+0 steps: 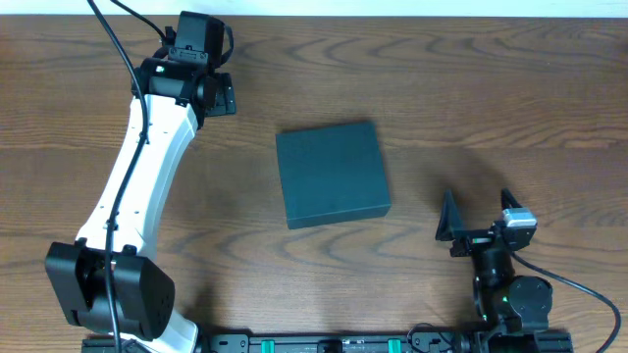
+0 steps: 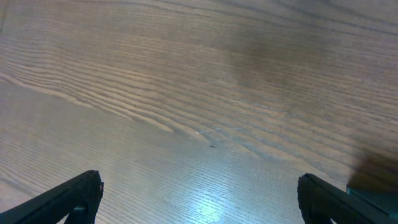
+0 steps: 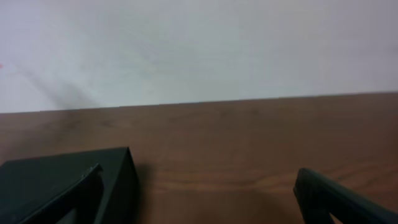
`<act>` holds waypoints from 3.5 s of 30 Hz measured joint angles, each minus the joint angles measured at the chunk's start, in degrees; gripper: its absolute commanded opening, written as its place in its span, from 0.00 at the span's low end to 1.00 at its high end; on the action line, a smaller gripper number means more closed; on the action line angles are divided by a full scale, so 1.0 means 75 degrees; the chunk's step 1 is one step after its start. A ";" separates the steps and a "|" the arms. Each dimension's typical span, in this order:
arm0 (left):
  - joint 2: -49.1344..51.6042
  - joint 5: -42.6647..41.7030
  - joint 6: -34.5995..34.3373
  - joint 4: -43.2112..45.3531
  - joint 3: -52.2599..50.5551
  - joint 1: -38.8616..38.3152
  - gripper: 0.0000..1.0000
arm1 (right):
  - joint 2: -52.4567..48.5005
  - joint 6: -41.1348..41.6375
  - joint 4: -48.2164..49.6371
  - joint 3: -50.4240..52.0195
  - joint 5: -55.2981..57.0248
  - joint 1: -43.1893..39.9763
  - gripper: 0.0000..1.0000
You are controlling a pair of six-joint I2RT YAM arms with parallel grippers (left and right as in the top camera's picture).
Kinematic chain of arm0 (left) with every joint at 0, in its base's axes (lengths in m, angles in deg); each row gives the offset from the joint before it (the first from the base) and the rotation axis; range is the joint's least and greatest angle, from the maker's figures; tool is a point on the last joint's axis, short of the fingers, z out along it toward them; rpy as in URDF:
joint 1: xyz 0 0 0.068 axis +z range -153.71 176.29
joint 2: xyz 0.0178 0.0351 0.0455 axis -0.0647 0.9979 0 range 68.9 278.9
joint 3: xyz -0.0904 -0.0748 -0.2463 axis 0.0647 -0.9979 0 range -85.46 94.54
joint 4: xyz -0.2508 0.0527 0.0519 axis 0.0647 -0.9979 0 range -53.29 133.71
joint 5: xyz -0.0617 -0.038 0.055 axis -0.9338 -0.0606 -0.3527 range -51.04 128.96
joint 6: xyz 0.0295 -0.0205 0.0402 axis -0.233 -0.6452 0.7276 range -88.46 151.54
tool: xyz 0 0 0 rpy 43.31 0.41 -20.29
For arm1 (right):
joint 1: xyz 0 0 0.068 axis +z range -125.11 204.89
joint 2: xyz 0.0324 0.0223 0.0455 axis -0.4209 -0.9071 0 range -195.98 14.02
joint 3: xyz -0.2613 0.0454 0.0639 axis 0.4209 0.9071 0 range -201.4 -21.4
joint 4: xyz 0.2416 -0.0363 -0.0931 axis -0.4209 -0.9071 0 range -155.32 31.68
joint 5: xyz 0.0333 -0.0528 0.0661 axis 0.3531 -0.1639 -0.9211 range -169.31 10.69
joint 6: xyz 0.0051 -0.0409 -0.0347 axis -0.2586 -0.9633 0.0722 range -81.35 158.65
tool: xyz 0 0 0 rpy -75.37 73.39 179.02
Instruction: Pack container
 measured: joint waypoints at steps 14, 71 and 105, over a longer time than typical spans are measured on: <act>0.0000 0.0000 0.0000 0.0000 0.0000 0.0000 0.99 | 0.0131 0.0749 0.0213 0.0539 0.0178 0.0000 0.99; -0.3981 0.0009 -0.1384 0.4144 -0.0038 0.0178 0.99 | 0.0137 0.0772 -0.0029 0.0554 0.0198 0.0000 0.99; -1.1677 -0.0813 -0.3660 0.6065 -1.0465 0.1311 0.99 | 0.0137 0.0772 -0.0032 0.0554 0.0201 0.0000 0.99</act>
